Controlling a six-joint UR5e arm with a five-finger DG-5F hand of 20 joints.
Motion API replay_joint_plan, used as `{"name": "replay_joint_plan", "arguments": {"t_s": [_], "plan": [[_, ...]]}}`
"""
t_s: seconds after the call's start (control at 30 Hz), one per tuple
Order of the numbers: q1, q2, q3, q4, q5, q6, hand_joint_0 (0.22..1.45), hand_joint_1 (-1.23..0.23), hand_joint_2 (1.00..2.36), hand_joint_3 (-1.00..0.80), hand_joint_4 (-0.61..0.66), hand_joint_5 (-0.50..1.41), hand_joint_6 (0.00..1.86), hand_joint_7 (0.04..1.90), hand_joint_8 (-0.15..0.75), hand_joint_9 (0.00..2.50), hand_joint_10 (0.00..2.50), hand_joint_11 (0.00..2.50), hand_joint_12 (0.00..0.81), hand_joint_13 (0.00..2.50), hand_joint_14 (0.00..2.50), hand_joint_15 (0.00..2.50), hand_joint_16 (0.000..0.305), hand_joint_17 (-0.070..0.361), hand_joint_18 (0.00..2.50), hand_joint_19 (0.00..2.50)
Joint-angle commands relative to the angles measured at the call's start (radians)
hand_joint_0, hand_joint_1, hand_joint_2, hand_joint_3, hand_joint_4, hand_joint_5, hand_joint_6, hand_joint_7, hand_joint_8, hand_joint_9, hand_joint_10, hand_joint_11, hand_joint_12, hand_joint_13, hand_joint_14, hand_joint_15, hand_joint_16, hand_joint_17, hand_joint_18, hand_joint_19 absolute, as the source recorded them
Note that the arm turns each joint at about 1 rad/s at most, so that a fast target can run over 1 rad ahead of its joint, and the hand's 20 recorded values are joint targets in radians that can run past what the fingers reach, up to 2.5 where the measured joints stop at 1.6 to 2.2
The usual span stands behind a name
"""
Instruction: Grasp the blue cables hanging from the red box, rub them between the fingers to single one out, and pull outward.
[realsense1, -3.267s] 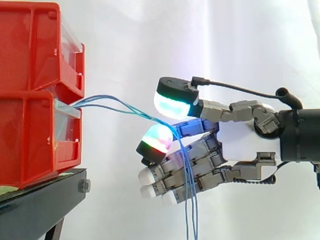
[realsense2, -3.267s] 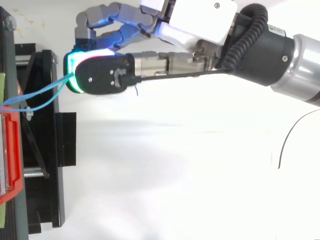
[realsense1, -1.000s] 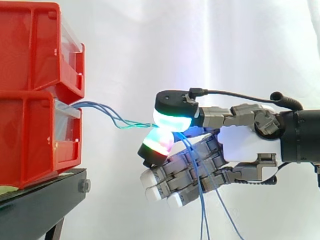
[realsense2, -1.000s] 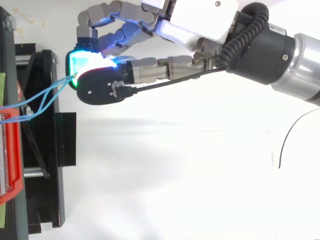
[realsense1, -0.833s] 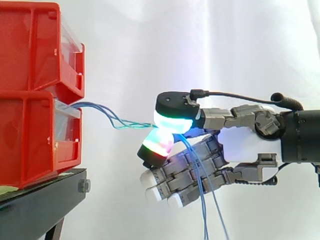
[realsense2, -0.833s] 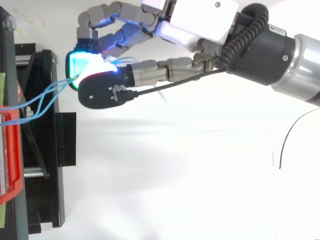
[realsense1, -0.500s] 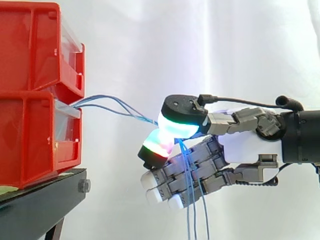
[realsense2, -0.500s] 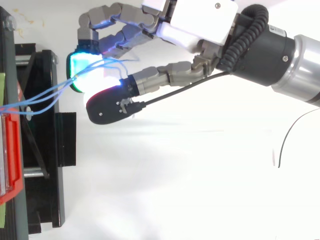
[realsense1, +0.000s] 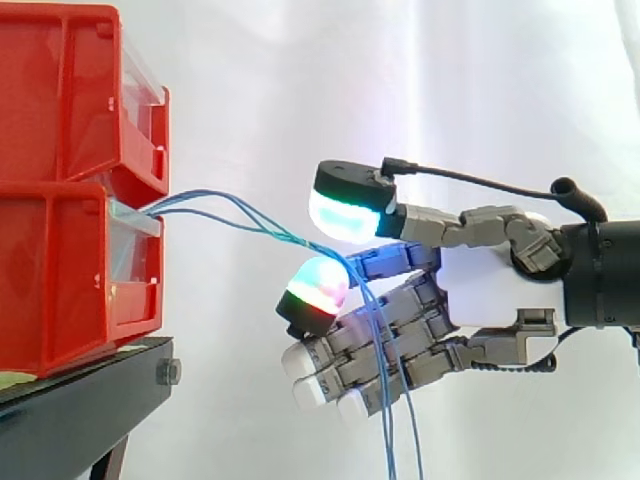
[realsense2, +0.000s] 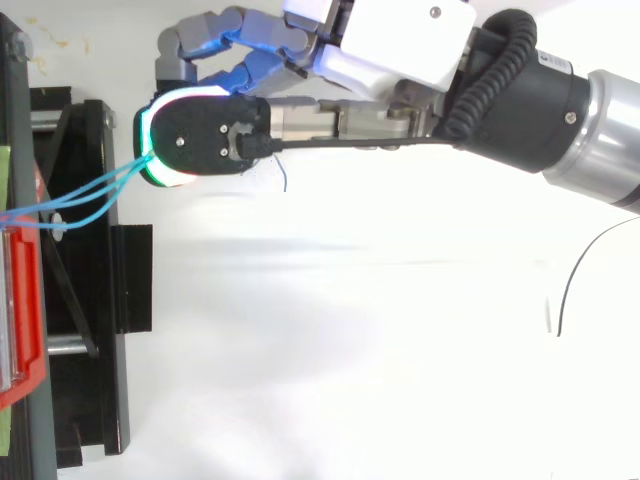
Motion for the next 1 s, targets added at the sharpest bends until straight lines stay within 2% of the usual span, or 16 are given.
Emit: {"name": "replay_joint_plan", "arguments": {"t_s": [0.0, 0.07, 0.17, 0.5, 0.57, 0.63, 0.77, 0.97], "plan": [[0.000, 0.000, 0.000, 0.000, 0.000, 0.000, 0.62, -0.50, 1.01, -0.33, 0.31, -0.08, 0.50, 1.20, 0.261, 0.92, 0.01, 0.32, 0.332, 0.74, 0.01, 0.30, 0.046, 0.104, 0.59, 0.48], [-0.001, 0.000, 0.000, 0.000, 0.000, 0.000, 0.65, -0.59, 1.02, -0.25, 0.31, -0.08, 0.50, 1.20, 0.260, 0.93, 0.01, 0.32, 0.331, 0.76, 0.01, 0.30, 0.045, 0.102, 0.62, 0.48], [-0.001, 0.000, 0.000, 0.000, 0.000, 0.000, 0.67, -0.65, 1.02, -0.19, 0.31, -0.08, 0.50, 1.19, 0.256, 0.93, 0.01, 0.33, 0.328, 0.77, 0.01, 0.30, 0.045, 0.101, 0.63, 0.48], [0.000, 0.000, 0.000, -0.006, 0.000, 0.002, 0.72, -0.79, 1.02, -0.14, 0.29, -0.09, 0.50, 1.20, 0.235, 0.86, 0.01, 0.32, 0.322, 0.73, 0.01, 0.30, 0.043, 0.098, 0.61, 0.47], [0.000, 0.000, 0.000, -0.008, 0.000, 0.012, 0.75, -0.81, 1.02, -0.12, 0.28, -0.09, 0.50, 1.20, 0.232, 0.84, 0.01, 0.32, 0.322, 0.72, 0.01, 0.30, 0.043, 0.097, 0.60, 0.47], [0.004, 0.000, 0.000, -0.006, 0.000, 0.052, 0.77, -0.84, 1.02, -0.09, 0.27, -0.10, 0.50, 1.20, 0.229, 0.81, 0.01, 0.31, 0.318, 0.70, 0.01, 0.30, 0.043, 0.097, 0.58, 0.46], [0.007, 0.000, 0.000, -0.006, -0.001, 0.086, 0.78, -0.86, 1.02, -0.12, 0.25, -0.11, 0.50, 1.18, 0.222, 0.77, 0.01, 0.31, 0.320, 0.67, 0.01, 0.29, 0.043, 0.096, 0.58, 0.44], [0.007, 0.000, 0.000, -0.008, -0.003, 0.095, 0.78, -0.89, 1.02, -0.17, 0.23, -0.12, 0.50, 1.17, 0.215, 0.71, 0.01, 0.30, 0.319, 0.62, 0.01, 0.26, 0.042, 0.095, 0.56, 0.40]]}}
